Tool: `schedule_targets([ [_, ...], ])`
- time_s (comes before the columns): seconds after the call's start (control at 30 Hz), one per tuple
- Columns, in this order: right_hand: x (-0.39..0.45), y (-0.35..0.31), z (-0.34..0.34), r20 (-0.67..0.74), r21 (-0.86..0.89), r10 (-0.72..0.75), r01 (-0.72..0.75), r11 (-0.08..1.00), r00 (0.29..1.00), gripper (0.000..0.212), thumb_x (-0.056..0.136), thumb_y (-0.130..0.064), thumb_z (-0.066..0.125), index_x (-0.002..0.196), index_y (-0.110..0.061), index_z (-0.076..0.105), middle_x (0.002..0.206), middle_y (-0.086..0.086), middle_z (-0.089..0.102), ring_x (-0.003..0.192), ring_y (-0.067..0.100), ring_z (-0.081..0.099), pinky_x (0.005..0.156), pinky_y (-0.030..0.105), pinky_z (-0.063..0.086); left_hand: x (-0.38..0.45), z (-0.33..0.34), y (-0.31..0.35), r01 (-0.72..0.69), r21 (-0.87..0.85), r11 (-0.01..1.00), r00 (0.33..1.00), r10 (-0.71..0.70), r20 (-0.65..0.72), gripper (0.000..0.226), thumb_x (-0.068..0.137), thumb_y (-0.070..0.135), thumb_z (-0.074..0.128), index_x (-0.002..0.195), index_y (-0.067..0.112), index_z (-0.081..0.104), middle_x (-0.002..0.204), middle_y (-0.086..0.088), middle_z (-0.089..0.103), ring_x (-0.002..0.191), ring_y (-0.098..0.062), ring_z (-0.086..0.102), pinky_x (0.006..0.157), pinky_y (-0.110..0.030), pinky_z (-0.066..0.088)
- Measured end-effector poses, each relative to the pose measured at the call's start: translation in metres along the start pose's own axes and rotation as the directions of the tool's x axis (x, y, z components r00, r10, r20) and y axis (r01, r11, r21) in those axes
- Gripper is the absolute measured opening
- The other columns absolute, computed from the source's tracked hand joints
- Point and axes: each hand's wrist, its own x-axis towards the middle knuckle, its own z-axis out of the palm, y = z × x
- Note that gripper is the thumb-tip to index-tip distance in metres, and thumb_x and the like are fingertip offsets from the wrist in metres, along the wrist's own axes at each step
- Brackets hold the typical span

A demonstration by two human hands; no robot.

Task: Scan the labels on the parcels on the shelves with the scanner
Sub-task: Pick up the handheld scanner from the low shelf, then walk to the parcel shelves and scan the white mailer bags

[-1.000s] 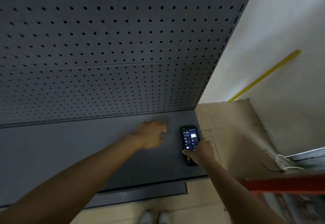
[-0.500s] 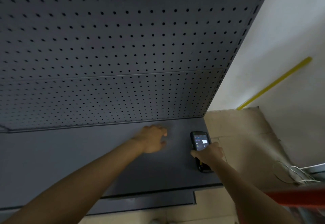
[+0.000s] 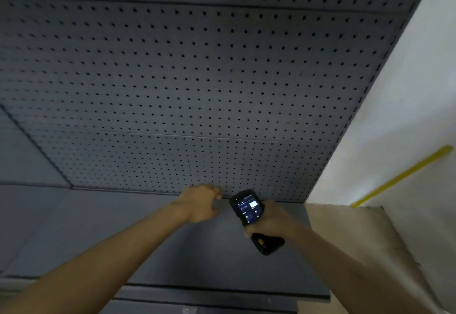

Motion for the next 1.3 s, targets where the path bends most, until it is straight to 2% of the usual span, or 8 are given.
schedule_targets([
  [0.17, -0.015, -0.063, 0.009, 0.121, 0.053, -0.165, 0.159, 0.986, 0.979, 0.037, 0.053, -0.024, 0.083, 0.089, -0.017, 0.075, 0.081, -0.004, 0.074, 0.071, 0.007, 0.069, 0.066, 0.022, 0.058, -0.059, -0.024, -0.041, 0.179, 0.005, 0.984, 0.979, -0.178, -0.098, 0.038, 0.09, 0.036, 0.05, 0.124, 0.019, 0.05, 0.127, -0.003, 0.054, 0.112, -0.022, 0.053, 0.095, -0.034, 0.042],
  [0.37, -0.033, -0.122, 0.04, 0.243, 0.107, -0.277, 0.259, 0.96, 0.93, 0.062, 0.057, -0.025, 0.086, 0.112, -0.01, 0.063, 0.097, 0.003, 0.074, 0.081, 0.011, 0.069, 0.068, 0.024, 0.057, -0.148, -0.044, -0.068, 0.436, -0.049, 0.899, 0.877, -0.436, -0.204, 0.039, 0.09, 0.037, 0.05, 0.126, 0.02, 0.048, 0.126, -0.002, 0.054, 0.111, -0.023, 0.054, 0.093, -0.034, 0.044],
  [0.57, -0.076, -0.172, 0.099, 0.361, 0.158, -0.437, 0.408, 0.899, 0.824, 0.082, 0.039, -0.039, 0.088, 0.11, -0.01, 0.06, 0.095, 0.006, 0.074, 0.084, 0.02, 0.072, 0.075, 0.034, 0.061, -0.256, -0.028, -0.054, 0.677, -0.116, 0.726, 0.693, -0.683, -0.23, 0.04, 0.09, 0.036, 0.05, 0.126, 0.019, 0.048, 0.127, -0.004, 0.053, 0.113, -0.028, 0.054, 0.092, -0.036, 0.044],
  [0.77, -0.146, -0.223, 0.145, 0.662, 0.279, -0.425, 0.323, 0.904, 0.618, 0.032, 0.073, -0.029, 0.083, 0.09, -0.009, 0.064, 0.094, 0.016, 0.071, 0.091, 0.031, 0.069, 0.066, 0.03, 0.054, -0.371, -0.013, -0.026, 0.852, -0.181, 0.491, 0.434, -0.856, -0.281, 0.038, 0.088, 0.033, 0.05, 0.123, 0.019, 0.051, 0.125, -0.007, 0.057, 0.111, -0.031, 0.057, 0.087, -0.036, 0.046],
  [0.93, -0.194, -0.252, 0.198, 0.677, 0.32, -0.544, 0.467, 0.824, 0.496, 0.068, 0.067, -0.022, 0.089, 0.12, -0.009, 0.048, 0.096, 0.012, 0.067, 0.079, 0.024, 0.067, 0.056, 0.029, 0.053, -0.454, -0.004, -0.01, 0.922, -0.239, 0.304, 0.235, -0.932, -0.276, 0.037, 0.09, 0.035, 0.051, 0.123, 0.021, 0.051, 0.123, -0.004, 0.057, 0.109, -0.026, 0.058, 0.088, -0.036, 0.05],
  [1.1, -0.239, -0.278, 0.256, 0.761, 0.302, -0.554, 0.573, 0.762, 0.337, 0.1, 0.042, -0.036, 0.096, 0.128, -0.019, 0.047, 0.108, 0.007, 0.068, 0.093, 0.025, 0.069, 0.083, 0.04, 0.059, -0.521, 0.013, -0.011, 0.938, -0.293, 0.183, 0.102, -0.957, -0.27, 0.036, 0.09, 0.035, 0.052, 0.125, 0.024, 0.05, 0.123, 0.001, 0.057, 0.105, -0.02, 0.058, 0.087, -0.034, 0.051],
  [1.23, -0.273, -0.3, 0.298, 0.796, 0.29, -0.549, 0.635, 0.716, 0.255, 0.079, 0.06, -0.027, 0.092, 0.123, -0.02, 0.046, 0.099, 0.001, 0.065, 0.084, 0.017, 0.066, 0.063, 0.027, 0.053, -0.572, 0.024, -0.023, 0.935, -0.338, 0.106, 0.01, -0.961, -0.276, 0.036, 0.091, 0.034, 0.053, 0.125, 0.024, 0.05, 0.122, 0.002, 0.057, 0.101, -0.017, 0.058, 0.084, -0.029, 0.05],
  [1.3, -0.286, -0.312, 0.323, 0.799, 0.292, -0.548, 0.636, 0.714, 0.248, 0.088, 0.058, -0.026, 0.093, 0.129, -0.018, 0.043, 0.105, 0.006, 0.066, 0.09, 0.022, 0.068, 0.071, 0.032, 0.056, -0.599, 0.028, -0.031, 0.933, -0.349, 0.082, -0.021, -0.959, -0.281, 0.036, 0.091, 0.035, 0.053, 0.125, 0.023, 0.05, 0.122, 0.001, 0.056, 0.101, -0.016, 0.058, 0.085, -0.03, 0.051],
])
